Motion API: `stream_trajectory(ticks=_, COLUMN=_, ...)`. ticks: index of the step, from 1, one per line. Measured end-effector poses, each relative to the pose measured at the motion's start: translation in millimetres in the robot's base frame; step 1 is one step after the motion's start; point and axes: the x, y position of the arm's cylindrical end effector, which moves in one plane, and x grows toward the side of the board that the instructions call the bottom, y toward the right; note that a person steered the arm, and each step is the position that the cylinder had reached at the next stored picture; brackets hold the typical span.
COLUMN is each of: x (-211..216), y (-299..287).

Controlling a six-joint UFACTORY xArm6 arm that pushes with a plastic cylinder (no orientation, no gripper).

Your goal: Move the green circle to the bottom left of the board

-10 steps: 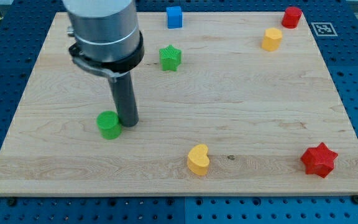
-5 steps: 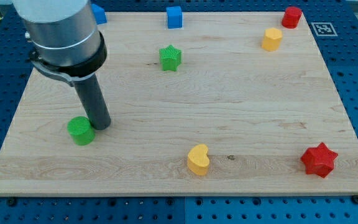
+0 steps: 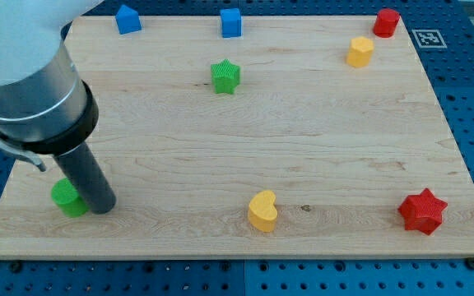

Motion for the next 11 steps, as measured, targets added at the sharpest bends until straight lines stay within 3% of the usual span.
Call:
stream_trajectory(ticks=2, x=-37.7, y=-17.1)
stream_trajectory(ticks=3, x=-39.4, y=-41.8)
stream_trajectory(ticks=6, x=-12.2, y=-45.6)
stream_trajectory(ticks=7, x=-58.3, y=-33.2)
stream_trajectory(ticks=8, x=-77.7, y=-10.3)
stream_trajectory(ticks=10, x=-80.3, y=-7.3)
stream_trajectory(ticks=11, x=-107.8, y=25.9)
